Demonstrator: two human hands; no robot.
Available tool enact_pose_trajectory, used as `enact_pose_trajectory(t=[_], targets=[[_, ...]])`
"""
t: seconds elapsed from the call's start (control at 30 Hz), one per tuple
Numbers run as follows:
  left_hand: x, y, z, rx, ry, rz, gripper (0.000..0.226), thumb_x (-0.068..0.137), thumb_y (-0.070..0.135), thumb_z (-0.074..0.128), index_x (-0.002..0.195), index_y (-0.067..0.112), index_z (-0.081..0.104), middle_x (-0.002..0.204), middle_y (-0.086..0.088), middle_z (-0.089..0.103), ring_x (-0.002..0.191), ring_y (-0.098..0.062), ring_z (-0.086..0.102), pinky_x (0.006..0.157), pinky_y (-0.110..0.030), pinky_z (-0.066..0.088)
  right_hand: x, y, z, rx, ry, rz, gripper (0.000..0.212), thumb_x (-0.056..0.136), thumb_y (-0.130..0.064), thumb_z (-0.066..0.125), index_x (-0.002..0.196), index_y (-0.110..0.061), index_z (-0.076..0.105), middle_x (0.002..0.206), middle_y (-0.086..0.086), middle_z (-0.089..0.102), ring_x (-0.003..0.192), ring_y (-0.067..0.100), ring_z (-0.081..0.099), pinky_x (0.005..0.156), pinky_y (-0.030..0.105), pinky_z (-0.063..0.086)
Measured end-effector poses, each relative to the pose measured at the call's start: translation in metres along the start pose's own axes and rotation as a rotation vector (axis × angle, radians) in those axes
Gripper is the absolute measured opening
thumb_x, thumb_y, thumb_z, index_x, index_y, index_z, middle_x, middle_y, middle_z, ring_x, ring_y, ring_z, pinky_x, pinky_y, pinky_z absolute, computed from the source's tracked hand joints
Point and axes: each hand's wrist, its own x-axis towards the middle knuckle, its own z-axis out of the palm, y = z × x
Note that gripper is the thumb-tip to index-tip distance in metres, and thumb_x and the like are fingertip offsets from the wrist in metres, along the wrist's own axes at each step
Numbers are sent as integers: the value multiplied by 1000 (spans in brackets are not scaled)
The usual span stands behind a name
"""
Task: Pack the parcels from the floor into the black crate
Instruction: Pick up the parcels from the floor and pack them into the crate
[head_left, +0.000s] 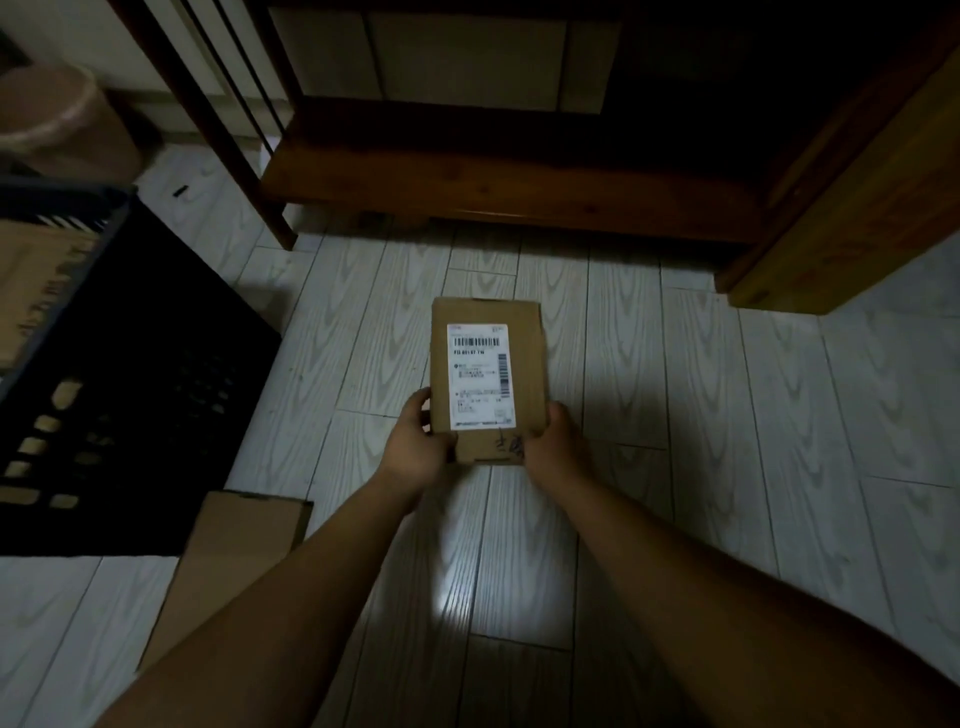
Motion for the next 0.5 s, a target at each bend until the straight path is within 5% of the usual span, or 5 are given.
enact_pose_trajectory(t=[0.17,0.37,0.5], targets=[[-8,36,-21,-135,73,139,60,89,3,57,139,29,36,123,4,54,107,-12,57,86,-42,56,-15,-46,-12,58,142,-194,53,98,-19,47,148,-23,30,138,6,48,125,26,49,98,40,48],[-73,128,-68,-257,138,222,60,92,1,52,142,29,36,121,12,55,107,-5,57,85,-34,56,-88,-133,-72,57,155,-358,53,99,-19,46,148,-24,28,143,2,45,128,20,46,96,28,43],[-144,218,-117,-249,164,253,58,93,3,51,140,31,34,114,19,53,97,6,57,68,-15,54,-165,-215,-123,50,137,-396,53,99,-21,46,149,-24,28,143,2,45,129,20,46,98,30,43]])
